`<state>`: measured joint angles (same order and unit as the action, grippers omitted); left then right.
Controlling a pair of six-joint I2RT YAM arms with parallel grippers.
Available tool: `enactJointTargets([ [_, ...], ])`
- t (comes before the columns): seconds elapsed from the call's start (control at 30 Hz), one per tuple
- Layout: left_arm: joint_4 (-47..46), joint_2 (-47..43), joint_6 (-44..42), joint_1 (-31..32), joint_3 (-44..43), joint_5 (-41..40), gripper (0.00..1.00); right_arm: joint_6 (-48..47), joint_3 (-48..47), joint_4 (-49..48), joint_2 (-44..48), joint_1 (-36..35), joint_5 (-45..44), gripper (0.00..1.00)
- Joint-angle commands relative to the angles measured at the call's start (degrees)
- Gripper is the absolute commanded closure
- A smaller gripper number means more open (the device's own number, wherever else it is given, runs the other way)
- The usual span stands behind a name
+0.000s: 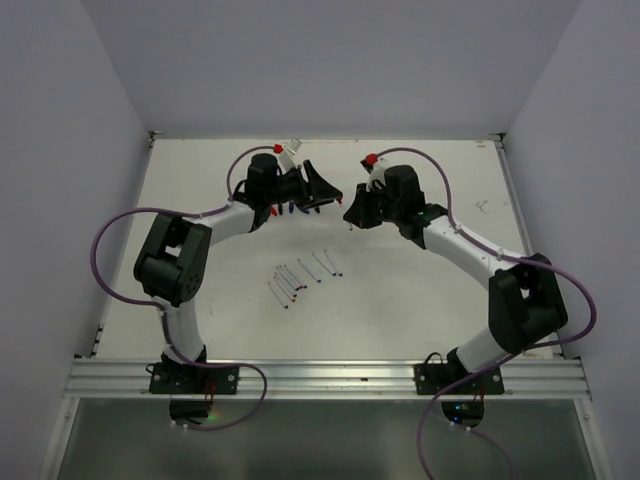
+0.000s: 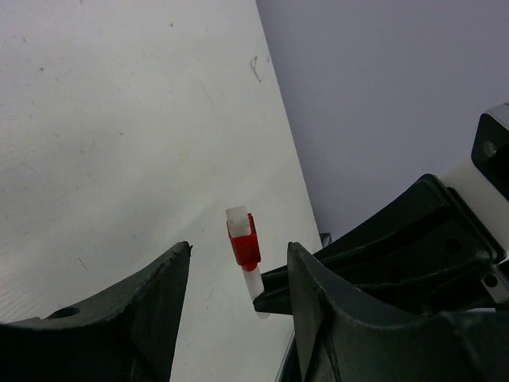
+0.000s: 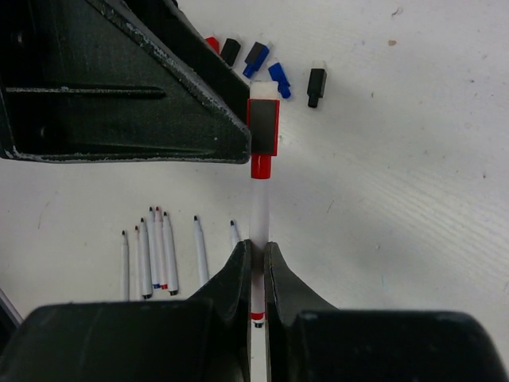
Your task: Open the pen caps
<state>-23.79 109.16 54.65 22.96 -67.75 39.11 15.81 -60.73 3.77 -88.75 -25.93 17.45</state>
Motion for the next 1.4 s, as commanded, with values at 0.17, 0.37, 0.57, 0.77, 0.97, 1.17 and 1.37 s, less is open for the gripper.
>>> enactJointTargets([
  [0.17,-6.4,-0.2,5.2,-0.4,-0.5,2.1,0.45,-1.0,-1.4,-1.0,0.9,-3.3,-2.7,1.00],
  [0.37,-6.7,0.0,5.2,-0.5,0.1,2.6,0.48,-0.7,-1.1,-1.8,0.7,-3.9,-5.1,1.00],
  [0.57,-7.4,-0.6,5.6,-0.5,0.6,2.8,0.50,-0.1,-1.1,-3.0,0.9,-4.0,-7.3,1.00],
  [0.77,-7.2,-0.2,5.8,-0.5,0.1,3.0,0.51,-0.2,-2.0,-2.6,0.4,-4.4,-7.3,1.00],
  [0.97,-7.8,0.4,6.2,-0.5,0.0,3.4,0.53,0.4,-2.3,-3.0,0.2,-4.8,-7.4,1.00],
  [1.17,-7.6,0.5,5.8,-0.4,0.0,3.5,0.57,0.7,-3.0,-3.1,0.3,-5.4,-7.5,1.00],
  [1.37,-7.4,1.0,6.2,-0.4,-0.4,3.5,0.61,0.7,-3.4,-2.8,0.7,-6.1,-7.5,1.00],
])
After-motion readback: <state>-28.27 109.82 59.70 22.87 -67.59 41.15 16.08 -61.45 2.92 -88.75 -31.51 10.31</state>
